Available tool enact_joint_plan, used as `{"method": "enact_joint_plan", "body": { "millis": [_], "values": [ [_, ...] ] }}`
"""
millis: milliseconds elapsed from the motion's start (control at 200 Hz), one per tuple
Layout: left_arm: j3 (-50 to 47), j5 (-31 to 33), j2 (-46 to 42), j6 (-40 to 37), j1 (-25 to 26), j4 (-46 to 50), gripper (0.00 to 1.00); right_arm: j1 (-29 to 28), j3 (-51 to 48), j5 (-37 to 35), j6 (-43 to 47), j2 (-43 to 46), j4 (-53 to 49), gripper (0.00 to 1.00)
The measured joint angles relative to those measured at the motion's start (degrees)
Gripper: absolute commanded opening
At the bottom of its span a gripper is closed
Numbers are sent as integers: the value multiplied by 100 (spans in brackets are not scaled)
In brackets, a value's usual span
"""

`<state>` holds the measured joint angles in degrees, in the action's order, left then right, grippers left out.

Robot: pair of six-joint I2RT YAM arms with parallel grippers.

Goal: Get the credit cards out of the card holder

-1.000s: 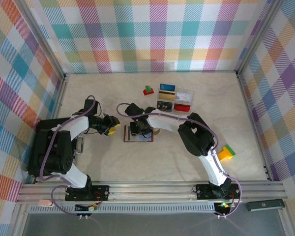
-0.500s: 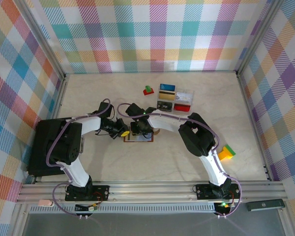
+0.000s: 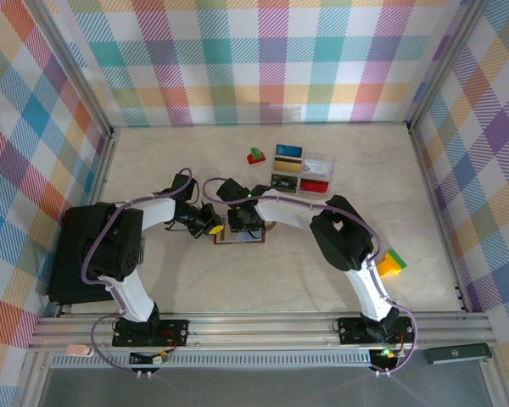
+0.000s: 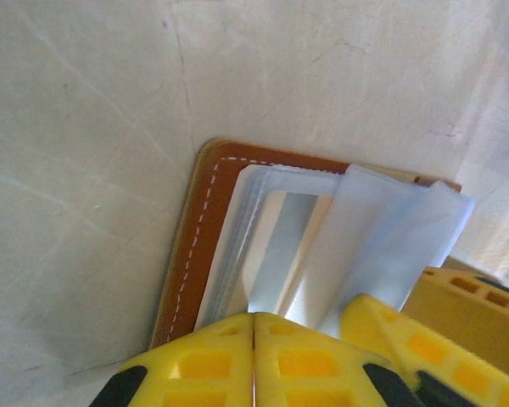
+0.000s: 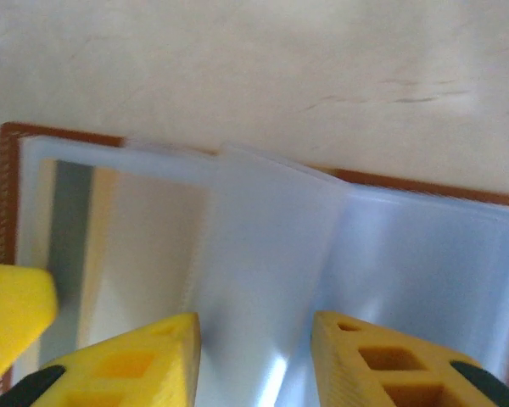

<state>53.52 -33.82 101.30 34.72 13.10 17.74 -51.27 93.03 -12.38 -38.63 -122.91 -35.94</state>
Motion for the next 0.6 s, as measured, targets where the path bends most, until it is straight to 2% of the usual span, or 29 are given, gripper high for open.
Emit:
{"method": "enact_joint_plan", "body": {
  "millis": [155, 300, 600],
  "values": [
    [13, 2, 0, -33, 0, 20, 10, 107, -468, -435, -151, 439, -85, 41],
    [92, 2, 44, -111, 17, 125, 10, 269, -920, -490, -249, 896, 2, 41],
    [173, 0, 96, -157, 44, 184, 7, 358, -1080, 422, -50, 1211, 763, 34]
  ]
}}
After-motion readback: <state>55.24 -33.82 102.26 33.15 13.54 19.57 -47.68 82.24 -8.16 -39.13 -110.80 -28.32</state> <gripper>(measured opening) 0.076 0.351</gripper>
